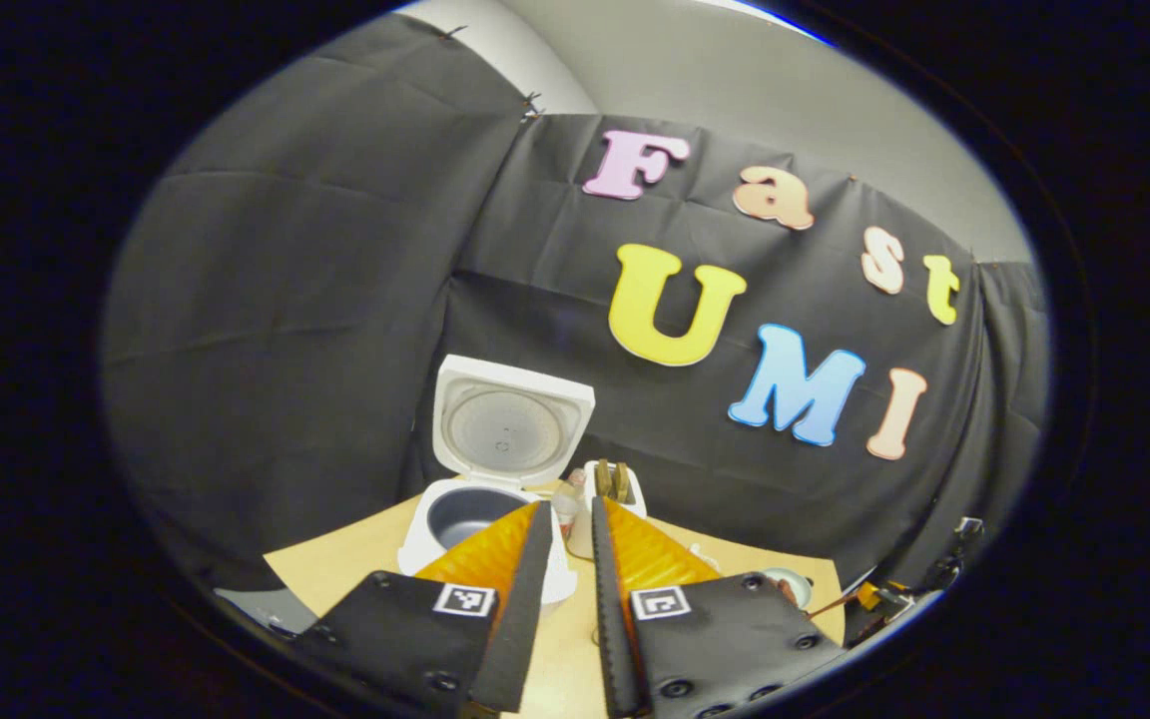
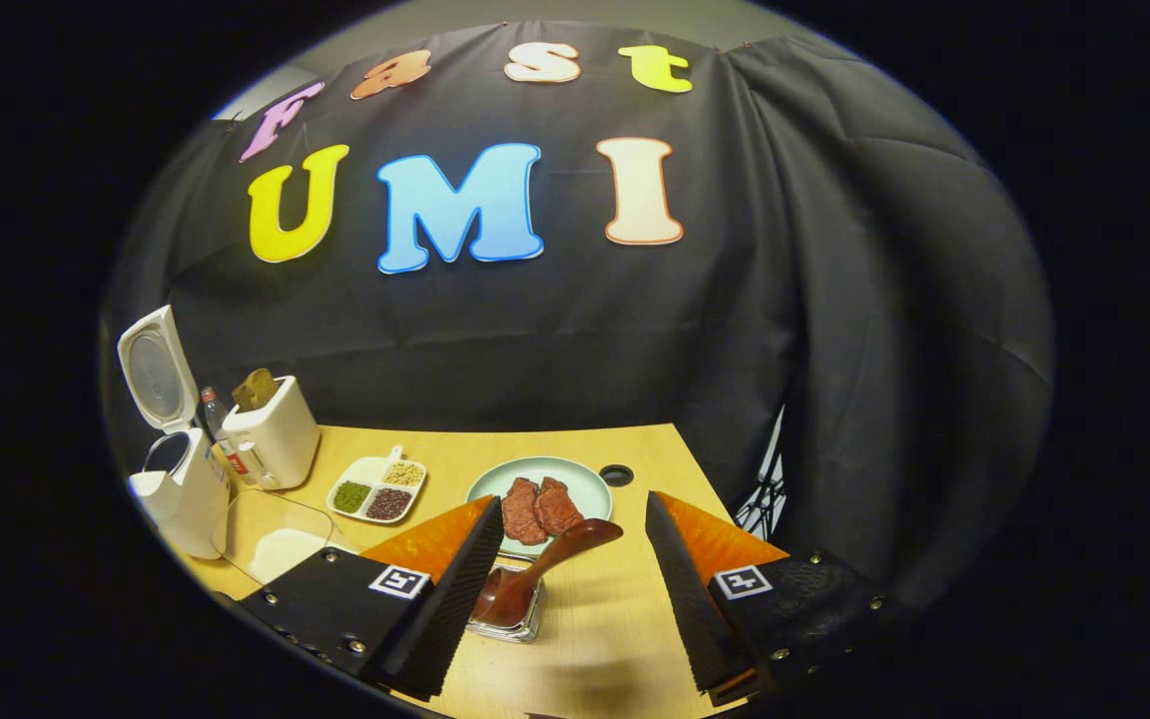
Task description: Close the left gripper, press the button to open the rice cooker; take a wooden spoon from the chopstick holder with the right hand, scoop a spoonful of rice and pour it into the rice cooker, then put the wooden spoon back into the chopstick holder.
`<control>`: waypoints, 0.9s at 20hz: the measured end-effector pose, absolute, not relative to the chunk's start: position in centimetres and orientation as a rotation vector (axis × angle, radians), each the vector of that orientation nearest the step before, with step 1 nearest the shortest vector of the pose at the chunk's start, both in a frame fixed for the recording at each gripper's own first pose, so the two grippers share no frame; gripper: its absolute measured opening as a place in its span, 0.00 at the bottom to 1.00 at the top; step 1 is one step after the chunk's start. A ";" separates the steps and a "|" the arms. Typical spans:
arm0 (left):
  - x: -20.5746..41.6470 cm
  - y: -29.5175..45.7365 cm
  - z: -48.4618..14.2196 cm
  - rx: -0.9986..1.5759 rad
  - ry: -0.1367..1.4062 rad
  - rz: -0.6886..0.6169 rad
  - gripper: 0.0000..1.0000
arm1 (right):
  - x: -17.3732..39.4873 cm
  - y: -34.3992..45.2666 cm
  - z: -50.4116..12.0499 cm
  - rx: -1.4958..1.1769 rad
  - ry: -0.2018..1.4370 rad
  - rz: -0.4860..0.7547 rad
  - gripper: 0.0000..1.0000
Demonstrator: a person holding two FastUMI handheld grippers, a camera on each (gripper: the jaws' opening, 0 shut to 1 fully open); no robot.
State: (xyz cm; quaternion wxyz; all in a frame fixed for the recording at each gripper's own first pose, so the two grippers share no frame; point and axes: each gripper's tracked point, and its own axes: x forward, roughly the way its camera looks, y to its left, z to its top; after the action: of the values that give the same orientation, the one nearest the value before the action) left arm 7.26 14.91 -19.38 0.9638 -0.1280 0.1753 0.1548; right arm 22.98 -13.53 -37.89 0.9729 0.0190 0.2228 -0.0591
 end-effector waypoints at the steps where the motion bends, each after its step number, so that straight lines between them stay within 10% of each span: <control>1: 6.9 14.4 -19.2 -0.240 0.354 0.300 0.34 | 23.4 -13.7 -38.7 0.051 0.461 -0.127 0.88; 8: 5.1 13.7 -17.5 -0.293 0.305 0.307 0.69 | 25.9 -13.9 -43.6 0.131 0.525 -0.148 0.86; 14: 3.1 14.4 -17.2 -0.311 0.283 0.360 0.81 | 26.9 -11.3 -46.6 0.300 0.611 -0.092 0.42; 18: 1.8 14.5 -17.4 -0.292 0.296 0.375 0.96 | 27.1 -10.0 -47.6 0.354 0.631 -0.072 0.42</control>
State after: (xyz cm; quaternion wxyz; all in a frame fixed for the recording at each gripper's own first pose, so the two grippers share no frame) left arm 1.79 14.54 -17.38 0.9611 -0.1441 0.1459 0.1852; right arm 27.13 -9.98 -47.56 0.9346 0.1730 0.3088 -0.0352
